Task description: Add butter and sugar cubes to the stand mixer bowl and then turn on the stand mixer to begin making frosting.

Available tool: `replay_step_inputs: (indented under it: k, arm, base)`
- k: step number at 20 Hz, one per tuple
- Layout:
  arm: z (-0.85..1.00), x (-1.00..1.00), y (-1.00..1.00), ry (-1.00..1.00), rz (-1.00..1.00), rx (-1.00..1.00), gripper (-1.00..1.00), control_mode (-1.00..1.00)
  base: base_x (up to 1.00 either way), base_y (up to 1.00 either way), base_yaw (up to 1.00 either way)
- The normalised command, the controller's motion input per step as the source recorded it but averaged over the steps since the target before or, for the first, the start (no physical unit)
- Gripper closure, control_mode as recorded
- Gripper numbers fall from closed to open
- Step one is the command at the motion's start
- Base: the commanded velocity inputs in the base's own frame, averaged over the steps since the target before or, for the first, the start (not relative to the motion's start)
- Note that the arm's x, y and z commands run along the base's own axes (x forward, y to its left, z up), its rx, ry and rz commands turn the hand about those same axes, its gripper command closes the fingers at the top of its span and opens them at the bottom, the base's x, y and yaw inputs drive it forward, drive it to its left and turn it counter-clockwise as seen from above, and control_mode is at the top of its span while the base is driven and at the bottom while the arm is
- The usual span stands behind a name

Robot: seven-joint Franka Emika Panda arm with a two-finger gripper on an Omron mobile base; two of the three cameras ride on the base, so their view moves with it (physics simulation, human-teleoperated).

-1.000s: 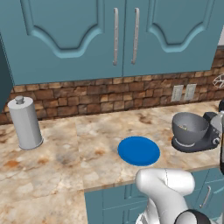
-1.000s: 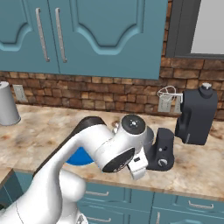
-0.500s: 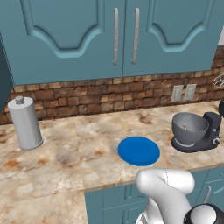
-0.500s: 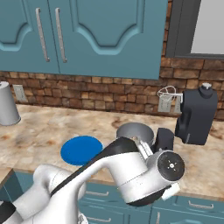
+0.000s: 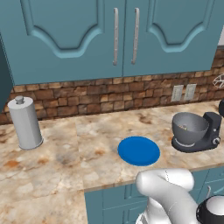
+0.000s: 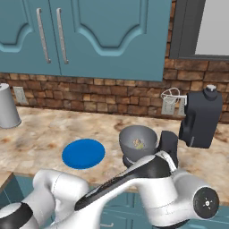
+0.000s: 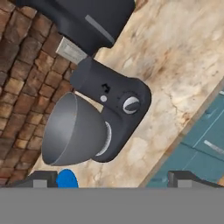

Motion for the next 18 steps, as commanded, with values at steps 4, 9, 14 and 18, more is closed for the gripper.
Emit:
replay_step_inputs:
  k: [4,9,14,18]
  arm:
    - [-0.07,0.2,-0.39,-0.12,0.04,0.09,-1.0,-1.0]
    - [-0.1,0.32,-0.41,-0.07,0.03,0.11,-1.0,-1.0]
    - [-0.07,0.23,-0.37,-0.1,0.03,0.11,-1.0,-1.0]
    - [0.0,0.28,-0.25,-0.08,0.03,0.11,-1.0,-1.0]
  base:
    - [0.0,0.0,0.0]
    - [0.0,0.0,0.0]
    - [0.0,0.0,0.0]
    - [0.0,0.0,0.0]
